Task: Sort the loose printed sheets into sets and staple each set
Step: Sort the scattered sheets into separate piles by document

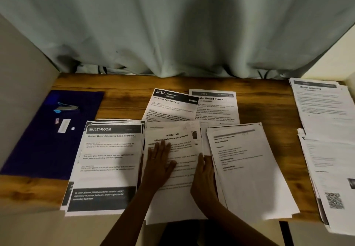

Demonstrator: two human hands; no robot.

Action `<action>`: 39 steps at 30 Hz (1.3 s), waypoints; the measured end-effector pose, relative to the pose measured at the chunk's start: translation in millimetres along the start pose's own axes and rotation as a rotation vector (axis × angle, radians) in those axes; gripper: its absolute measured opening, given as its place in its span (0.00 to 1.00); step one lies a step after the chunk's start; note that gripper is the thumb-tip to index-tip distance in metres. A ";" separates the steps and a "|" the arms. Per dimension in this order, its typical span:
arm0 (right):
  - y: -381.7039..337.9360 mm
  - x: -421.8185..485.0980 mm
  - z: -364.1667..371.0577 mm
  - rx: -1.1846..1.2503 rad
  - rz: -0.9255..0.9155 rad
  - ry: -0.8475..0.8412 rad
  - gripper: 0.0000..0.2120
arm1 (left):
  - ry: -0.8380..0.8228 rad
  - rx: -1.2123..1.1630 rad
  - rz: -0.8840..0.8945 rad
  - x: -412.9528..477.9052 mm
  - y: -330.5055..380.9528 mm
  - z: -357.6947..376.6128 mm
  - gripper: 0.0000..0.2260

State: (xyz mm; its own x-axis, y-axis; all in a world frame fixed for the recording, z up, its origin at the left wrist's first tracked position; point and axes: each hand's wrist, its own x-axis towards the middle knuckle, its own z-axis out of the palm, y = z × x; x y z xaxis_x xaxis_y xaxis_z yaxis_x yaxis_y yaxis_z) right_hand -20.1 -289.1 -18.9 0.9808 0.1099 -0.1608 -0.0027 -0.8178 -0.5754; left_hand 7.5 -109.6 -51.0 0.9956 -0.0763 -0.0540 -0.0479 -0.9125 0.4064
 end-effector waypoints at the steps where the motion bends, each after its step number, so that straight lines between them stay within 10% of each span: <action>1: 1.2 -3.2 3.8 -0.034 -0.015 0.009 0.45 | -0.021 0.019 -0.013 1.1 0.3 3.4 0.35; 22: 15.8 29.6 -19.3 -0.092 -0.164 -0.030 0.36 | 0.004 0.092 -0.016 30.6 3.0 -1.2 0.32; 29: 34.3 139.7 -96.8 0.116 0.173 0.345 0.22 | 0.042 0.082 0.062 47.1 33.0 3.9 0.33; 39: 60.5 215.6 -124.6 -0.174 0.527 0.062 0.42 | 0.021 0.127 0.000 57.1 40.1 17.8 0.36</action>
State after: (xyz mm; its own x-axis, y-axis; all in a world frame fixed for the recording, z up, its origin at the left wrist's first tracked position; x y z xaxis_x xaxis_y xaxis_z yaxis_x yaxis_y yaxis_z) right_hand 215.5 -385.3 11.5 0.8649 -0.3687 -0.3405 -0.4693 -0.8346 -0.2885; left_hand 61.0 -157.7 -54.0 0.9970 -0.0693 -0.0343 -0.0565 -0.9560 0.2878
